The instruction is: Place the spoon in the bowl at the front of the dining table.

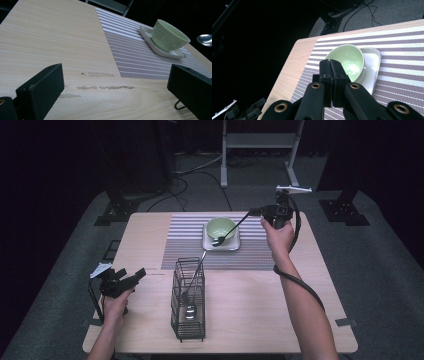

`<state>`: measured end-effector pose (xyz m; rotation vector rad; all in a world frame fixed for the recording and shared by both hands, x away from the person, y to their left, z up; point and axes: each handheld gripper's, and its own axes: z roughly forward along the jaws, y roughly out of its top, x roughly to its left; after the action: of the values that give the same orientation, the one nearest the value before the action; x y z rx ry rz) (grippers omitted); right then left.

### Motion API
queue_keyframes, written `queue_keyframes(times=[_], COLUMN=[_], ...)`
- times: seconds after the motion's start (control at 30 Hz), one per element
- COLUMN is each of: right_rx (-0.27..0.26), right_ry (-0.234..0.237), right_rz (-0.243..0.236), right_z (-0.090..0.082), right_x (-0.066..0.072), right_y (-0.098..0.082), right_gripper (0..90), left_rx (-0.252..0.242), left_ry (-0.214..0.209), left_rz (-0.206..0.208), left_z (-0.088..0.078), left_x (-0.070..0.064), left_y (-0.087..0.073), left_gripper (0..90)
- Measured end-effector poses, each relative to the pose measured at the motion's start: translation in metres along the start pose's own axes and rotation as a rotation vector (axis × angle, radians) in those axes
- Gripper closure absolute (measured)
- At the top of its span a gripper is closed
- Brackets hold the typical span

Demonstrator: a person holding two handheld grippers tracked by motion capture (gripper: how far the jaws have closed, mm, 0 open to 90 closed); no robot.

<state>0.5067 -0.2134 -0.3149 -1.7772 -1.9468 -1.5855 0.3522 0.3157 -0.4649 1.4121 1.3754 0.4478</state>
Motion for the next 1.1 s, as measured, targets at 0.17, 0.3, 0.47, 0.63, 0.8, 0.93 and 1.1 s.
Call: queue_keyframes(times=[0.17, 0.3, 0.47, 0.63, 0.8, 0.93, 1.1], right_rx=[-0.004, -0.01, -0.022, -0.031, -0.041, -0.045, -0.054], right_ry=[-0.007, -0.01, -0.017, -0.023, -0.024, -0.037, -0.06], right_rz=[0.004, 0.003, 0.014, 0.018, 0.026, 0.027, 0.031], right_z=[0.003, 0.004, 0.003, 0.004, 0.007, 0.01, 0.011], right_x=[0.001, 0.001, 0.001, 0.0, 0.0, 0.0, -0.003], right_y=[0.002, 0.004, 0.008, 0.012, 0.015, 0.018, 0.02], right_gripper=[88.6, 88.6, 88.6, 88.5, 88.6, 88.3, 88.5], left_rx=[-0.002, -0.006, -0.007, -0.006, -0.008, -0.008, -0.008], left_ry=[-0.001, 0.0, -0.001, -0.001, 0.001, 0.001, 0.0], left_rz=[-0.002, 0.0, 0.002, 0.003, 0.002, -0.001, -0.003], left_z=[0.0, -0.001, -0.001, -0.001, -0.002, -0.002, -0.002], left_x=[0.0, 0.0, 0.0, 0.0, 0.001, 0.001, 0.001], left_y=[0.0, 0.001, 0.001, 0.001, 0.001, 0.001, 0.001], left_gripper=[0.0, 0.0, 0.0, 0.0, 0.0, 0.0, 0.0])
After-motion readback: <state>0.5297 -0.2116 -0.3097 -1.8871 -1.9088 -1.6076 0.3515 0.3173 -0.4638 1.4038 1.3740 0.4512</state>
